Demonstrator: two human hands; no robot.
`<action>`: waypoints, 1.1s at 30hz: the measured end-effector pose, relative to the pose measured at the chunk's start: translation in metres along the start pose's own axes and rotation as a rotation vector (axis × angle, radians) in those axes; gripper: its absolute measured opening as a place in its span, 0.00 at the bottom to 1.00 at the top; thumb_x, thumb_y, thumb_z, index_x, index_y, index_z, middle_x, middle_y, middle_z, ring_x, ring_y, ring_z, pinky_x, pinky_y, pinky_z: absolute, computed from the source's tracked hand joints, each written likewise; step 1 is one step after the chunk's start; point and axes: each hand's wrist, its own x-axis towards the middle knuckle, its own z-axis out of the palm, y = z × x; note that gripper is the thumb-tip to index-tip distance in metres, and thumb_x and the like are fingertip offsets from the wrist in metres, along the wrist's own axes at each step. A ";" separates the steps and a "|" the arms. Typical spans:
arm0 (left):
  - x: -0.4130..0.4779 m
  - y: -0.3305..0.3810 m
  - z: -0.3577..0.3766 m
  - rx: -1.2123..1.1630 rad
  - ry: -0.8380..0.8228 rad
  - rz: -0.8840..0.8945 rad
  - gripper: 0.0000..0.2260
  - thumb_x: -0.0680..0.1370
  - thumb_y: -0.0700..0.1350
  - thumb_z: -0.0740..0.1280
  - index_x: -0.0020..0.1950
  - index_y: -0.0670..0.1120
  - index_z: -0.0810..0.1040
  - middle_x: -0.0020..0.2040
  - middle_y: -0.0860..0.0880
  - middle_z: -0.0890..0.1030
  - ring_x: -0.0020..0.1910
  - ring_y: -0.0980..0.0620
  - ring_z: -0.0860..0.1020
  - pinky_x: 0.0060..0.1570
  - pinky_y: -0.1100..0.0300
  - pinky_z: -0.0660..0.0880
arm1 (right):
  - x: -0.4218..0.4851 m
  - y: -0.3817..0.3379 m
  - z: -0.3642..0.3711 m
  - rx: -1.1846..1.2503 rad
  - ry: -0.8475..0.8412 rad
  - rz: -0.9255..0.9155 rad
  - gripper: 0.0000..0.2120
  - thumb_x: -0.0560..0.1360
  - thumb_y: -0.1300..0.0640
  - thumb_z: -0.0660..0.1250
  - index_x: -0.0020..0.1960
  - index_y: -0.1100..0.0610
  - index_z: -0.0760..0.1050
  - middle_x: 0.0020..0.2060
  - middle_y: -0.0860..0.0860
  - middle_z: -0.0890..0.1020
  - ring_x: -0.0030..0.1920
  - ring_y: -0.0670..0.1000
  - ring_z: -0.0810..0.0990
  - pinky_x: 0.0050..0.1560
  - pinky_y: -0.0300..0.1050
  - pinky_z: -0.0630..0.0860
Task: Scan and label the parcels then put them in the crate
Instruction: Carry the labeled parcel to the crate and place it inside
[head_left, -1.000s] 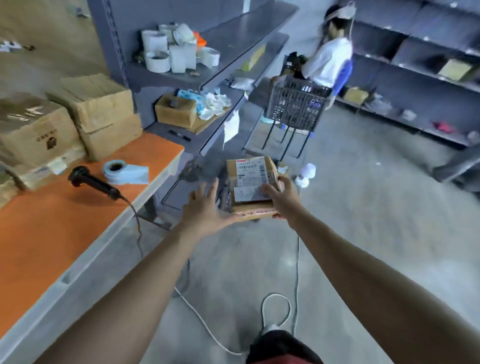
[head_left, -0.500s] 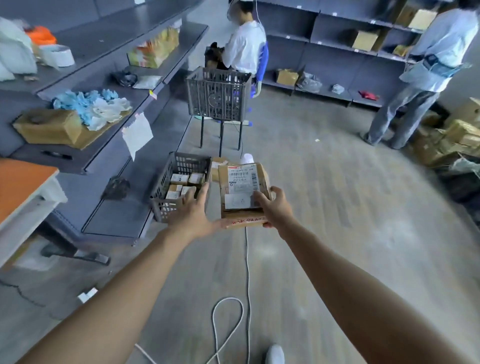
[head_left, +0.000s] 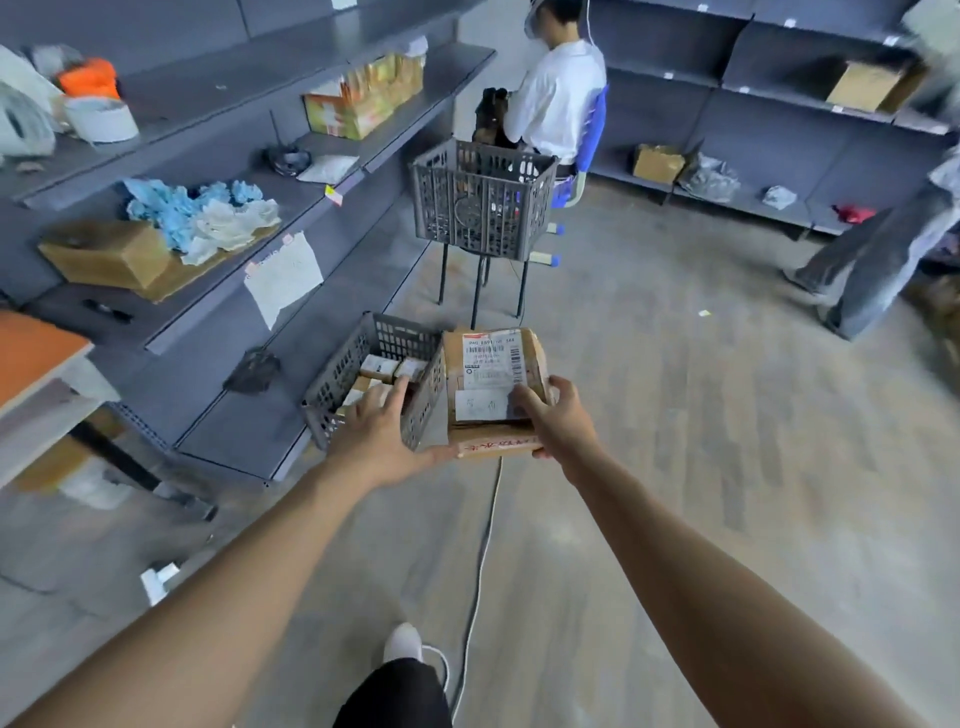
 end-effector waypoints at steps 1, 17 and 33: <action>0.013 -0.001 0.000 0.002 0.004 -0.015 0.56 0.60 0.76 0.67 0.78 0.58 0.42 0.77 0.48 0.53 0.75 0.41 0.54 0.70 0.42 0.63 | 0.014 -0.005 0.003 -0.005 -0.017 -0.005 0.32 0.76 0.43 0.67 0.75 0.52 0.60 0.59 0.56 0.80 0.48 0.55 0.82 0.33 0.46 0.79; 0.305 -0.063 -0.050 -0.162 -0.024 -0.248 0.53 0.66 0.70 0.69 0.79 0.53 0.43 0.78 0.48 0.51 0.76 0.42 0.55 0.69 0.44 0.65 | 0.340 -0.142 0.122 -0.265 -0.276 -0.058 0.34 0.74 0.42 0.69 0.74 0.51 0.61 0.57 0.54 0.80 0.49 0.55 0.82 0.46 0.52 0.82; 0.490 -0.083 0.011 -0.376 0.082 -0.805 0.52 0.66 0.71 0.69 0.80 0.52 0.45 0.78 0.44 0.53 0.76 0.41 0.55 0.72 0.44 0.61 | 0.626 -0.177 0.253 -0.682 -0.884 -0.383 0.25 0.77 0.50 0.71 0.69 0.54 0.67 0.58 0.50 0.81 0.48 0.46 0.76 0.35 0.25 0.68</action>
